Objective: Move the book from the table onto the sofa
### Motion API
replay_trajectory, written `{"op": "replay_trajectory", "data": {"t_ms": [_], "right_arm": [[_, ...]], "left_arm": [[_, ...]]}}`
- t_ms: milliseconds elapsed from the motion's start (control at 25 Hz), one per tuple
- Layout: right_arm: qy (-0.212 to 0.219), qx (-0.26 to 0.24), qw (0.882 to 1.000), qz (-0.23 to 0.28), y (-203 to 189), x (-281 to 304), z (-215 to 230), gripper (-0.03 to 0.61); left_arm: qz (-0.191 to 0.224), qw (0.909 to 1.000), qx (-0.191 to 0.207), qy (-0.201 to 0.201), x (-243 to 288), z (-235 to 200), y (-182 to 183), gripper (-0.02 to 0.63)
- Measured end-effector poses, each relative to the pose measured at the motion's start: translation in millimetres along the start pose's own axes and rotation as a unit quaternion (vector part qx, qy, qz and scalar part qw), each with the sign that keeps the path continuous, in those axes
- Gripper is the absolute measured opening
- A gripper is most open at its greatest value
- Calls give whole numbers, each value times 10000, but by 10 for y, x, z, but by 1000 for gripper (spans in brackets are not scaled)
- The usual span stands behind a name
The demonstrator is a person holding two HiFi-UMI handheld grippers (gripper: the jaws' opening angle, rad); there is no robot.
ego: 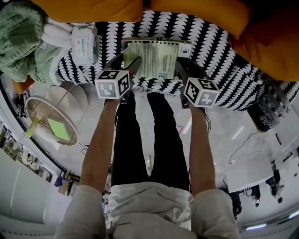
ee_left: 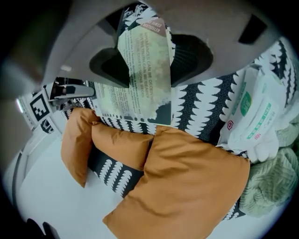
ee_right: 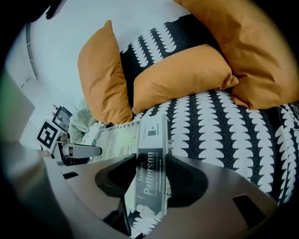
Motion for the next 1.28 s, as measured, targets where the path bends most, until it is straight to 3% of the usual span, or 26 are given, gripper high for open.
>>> {"op": "replay_trajectory", "data": {"t_ms": [800,1160,1280], "right_arm": [[6,34,10000,-14,-25,241,112,192],[12,-2,9999,137,-34,257,118,193],[28,-43,9998,168,-44,207,113,192]], "left_arm": [[-239,9994,-254,20,283,-150,-16,284],[220,9994,-270,64,291,-143,-67,284],[373,9993,6,83,220,-117,-83,280]]}}
Point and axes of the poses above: the fingertips, and each gripper's own axes: x forward along the fingers, z to its right, y out of its top, the point moved 7 cm from there along -x, backward along the fingers, and after that the axes turned 3 degrees about y, right-handed, at the moved point
